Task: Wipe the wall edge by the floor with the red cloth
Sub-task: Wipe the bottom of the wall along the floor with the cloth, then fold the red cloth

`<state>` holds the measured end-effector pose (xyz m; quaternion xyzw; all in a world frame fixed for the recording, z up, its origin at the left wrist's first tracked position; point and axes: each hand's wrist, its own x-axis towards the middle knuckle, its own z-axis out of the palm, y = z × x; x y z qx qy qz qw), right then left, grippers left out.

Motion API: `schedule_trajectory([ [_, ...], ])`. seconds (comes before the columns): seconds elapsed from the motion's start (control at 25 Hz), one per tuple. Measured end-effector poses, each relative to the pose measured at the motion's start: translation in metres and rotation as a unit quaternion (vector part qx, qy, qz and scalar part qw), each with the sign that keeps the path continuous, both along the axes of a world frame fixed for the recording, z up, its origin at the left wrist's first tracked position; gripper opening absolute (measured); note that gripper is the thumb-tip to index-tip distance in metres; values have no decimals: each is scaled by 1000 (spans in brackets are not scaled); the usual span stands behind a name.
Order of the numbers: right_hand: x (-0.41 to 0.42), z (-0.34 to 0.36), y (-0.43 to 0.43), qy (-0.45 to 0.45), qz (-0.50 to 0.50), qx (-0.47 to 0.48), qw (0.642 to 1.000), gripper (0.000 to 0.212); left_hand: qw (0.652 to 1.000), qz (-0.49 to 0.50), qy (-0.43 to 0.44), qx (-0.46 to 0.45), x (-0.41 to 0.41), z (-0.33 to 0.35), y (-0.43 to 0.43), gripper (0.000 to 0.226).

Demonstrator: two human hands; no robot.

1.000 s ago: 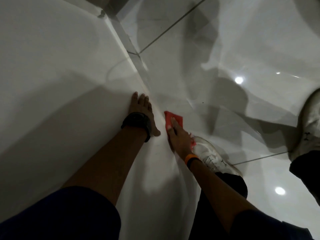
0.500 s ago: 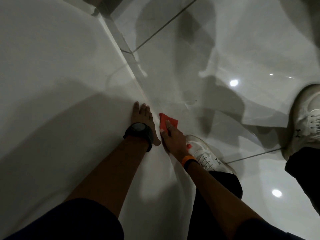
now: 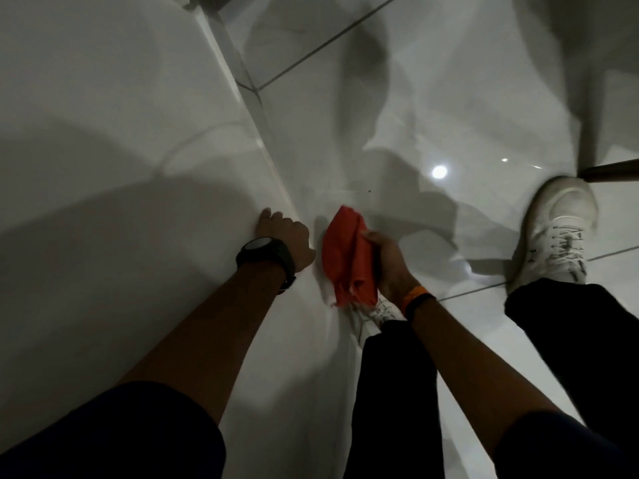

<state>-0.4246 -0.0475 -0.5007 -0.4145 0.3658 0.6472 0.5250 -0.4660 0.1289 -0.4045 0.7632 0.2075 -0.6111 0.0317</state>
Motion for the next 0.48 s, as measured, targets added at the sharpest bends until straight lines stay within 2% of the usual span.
schedule_trajectory([
  [0.08,33,19,-3,4,-90,49,995,51,984,164,-73,-18,5,10,-13,66],
  [0.12,50,32,-1,-8,-106,70,992,54,956,270,-114,-36,10,17,-19,66],
  [0.2,86,64,4,-38,-89,109,989,48,854,465,-221,-72,31,39,-33,65],
  [0.24,102,82,9,-48,-78,128,988,38,802,519,-285,-80,44,53,-39,61],
  [0.32,132,119,18,-62,-78,141,985,29,715,558,-414,-76,75,86,-48,49],
  [0.4,162,160,25,-73,-90,148,982,32,646,572,-500,-75,108,118,-54,40],
  [0.48,195,206,27,-111,-67,139,982,36,618,565,-542,-72,142,155,-56,42],
])
